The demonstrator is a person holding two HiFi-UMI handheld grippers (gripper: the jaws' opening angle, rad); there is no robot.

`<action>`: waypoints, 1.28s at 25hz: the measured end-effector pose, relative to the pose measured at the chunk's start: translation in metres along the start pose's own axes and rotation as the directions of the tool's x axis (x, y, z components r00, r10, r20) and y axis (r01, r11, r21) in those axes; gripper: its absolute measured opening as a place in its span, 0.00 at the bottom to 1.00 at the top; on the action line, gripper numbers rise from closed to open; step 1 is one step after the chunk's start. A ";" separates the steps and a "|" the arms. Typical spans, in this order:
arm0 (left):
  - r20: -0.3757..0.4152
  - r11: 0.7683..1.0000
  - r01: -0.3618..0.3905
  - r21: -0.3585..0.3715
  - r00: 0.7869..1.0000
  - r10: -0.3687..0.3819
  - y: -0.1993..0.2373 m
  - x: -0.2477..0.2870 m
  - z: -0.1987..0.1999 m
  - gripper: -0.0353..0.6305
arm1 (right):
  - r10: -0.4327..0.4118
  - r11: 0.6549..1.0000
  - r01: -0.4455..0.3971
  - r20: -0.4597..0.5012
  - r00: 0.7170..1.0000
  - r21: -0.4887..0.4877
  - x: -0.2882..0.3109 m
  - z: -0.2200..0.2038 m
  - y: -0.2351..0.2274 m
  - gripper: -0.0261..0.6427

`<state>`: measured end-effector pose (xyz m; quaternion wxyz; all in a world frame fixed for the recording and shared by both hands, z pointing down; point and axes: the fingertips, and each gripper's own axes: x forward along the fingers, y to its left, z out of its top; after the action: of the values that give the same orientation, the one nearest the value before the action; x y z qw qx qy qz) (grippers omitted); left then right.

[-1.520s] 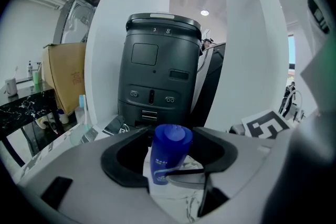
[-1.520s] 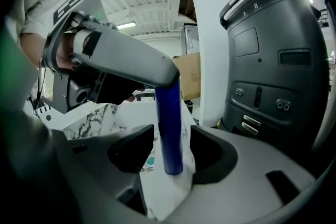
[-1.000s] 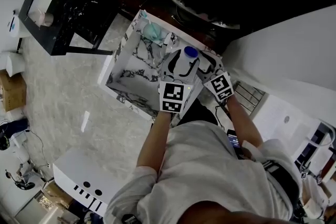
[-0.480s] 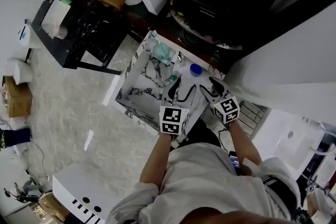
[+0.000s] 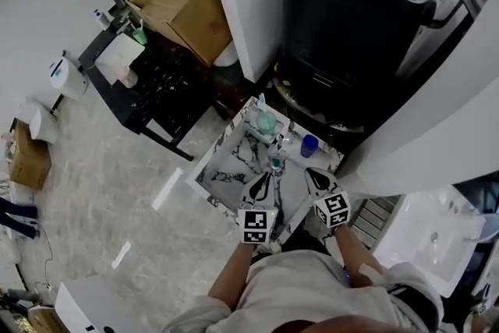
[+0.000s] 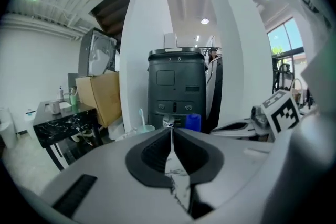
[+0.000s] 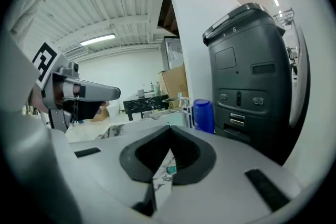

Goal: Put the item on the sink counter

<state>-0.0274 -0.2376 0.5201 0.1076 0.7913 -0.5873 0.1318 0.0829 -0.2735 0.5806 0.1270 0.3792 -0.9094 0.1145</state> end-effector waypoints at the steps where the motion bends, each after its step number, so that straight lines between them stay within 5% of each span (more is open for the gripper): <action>1: 0.005 1.000 -0.016 0.005 1.000 0.016 0.005 -0.011 -0.002 0.08 | 0.005 1.000 -0.005 0.004 1.000 -0.009 -0.002 0.003 0.013 0.05; 13: 0.020 0.995 -0.081 0.049 0.997 0.080 0.043 -0.109 -0.027 0.07 | 0.081 0.984 -0.072 0.048 0.996 -0.165 -0.026 0.037 0.161 0.05; 20: 0.016 0.998 -0.048 0.031 0.999 0.047 0.041 -0.169 -0.060 0.07 | -0.035 0.984 0.051 0.096 0.995 -0.168 -0.067 0.029 0.196 0.05; 26: -0.056 0.996 -0.032 -0.083 0.998 0.028 0.017 -0.219 -0.120 0.07 | -0.040 0.987 0.039 0.000 0.999 -0.156 -0.115 -0.024 0.241 0.05; 32: 0.025 0.995 -0.029 -0.092 0.999 0.032 0.004 -0.236 -0.098 0.07 | -0.037 0.979 0.041 0.025 0.999 -0.200 -0.136 -0.008 0.235 0.05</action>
<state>-0.1042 0.0053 0.5334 0.1339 0.7781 -0.6061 0.0961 0.0080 -0.0202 0.5189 0.1573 0.3834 -0.9099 0.0159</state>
